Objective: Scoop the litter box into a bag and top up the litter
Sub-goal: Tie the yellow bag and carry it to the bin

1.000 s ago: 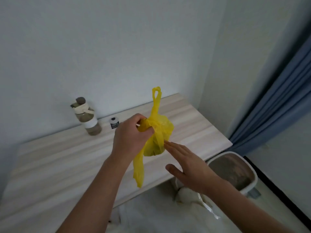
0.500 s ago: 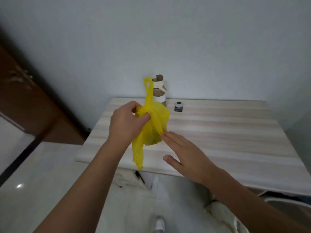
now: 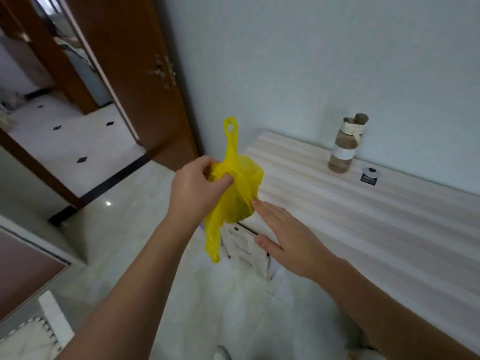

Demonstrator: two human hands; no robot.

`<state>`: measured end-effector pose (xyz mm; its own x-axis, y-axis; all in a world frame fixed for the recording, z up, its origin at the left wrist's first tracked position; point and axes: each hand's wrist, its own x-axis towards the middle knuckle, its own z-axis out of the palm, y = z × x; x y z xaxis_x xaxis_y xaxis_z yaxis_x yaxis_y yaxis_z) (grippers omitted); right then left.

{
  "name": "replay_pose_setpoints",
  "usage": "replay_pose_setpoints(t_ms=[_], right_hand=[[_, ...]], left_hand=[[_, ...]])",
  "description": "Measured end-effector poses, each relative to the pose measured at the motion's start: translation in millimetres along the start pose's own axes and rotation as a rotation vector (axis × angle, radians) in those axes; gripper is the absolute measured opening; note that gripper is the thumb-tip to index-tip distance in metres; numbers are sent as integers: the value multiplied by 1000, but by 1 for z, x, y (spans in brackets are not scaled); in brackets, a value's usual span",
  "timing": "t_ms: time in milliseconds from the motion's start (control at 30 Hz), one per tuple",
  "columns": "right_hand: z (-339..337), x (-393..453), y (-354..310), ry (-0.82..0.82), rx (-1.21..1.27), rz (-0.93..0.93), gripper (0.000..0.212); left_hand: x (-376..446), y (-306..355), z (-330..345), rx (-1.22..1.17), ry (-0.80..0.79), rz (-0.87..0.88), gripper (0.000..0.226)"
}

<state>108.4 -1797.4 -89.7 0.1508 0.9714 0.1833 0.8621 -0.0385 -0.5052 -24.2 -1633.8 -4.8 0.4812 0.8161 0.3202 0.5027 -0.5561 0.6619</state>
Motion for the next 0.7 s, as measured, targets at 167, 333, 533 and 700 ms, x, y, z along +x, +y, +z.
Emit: replay_pose_setpoints(t_ms=[167, 333, 533, 700], right_hand=[[41, 68, -42, -54, 8, -73, 64], [85, 129, -80, -87, 60, -127, 70], [121, 180, -103, -145, 98, -138, 72], [143, 219, -106, -188, 129, -147, 67]], left_hand=[[17, -71, -50, -19, 55, -80, 25], [37, -135, -91, -23, 87, -136, 20], [57, -180, -124, 6, 90, -174, 15], [82, -210, -131, 27, 94, -209, 15]])
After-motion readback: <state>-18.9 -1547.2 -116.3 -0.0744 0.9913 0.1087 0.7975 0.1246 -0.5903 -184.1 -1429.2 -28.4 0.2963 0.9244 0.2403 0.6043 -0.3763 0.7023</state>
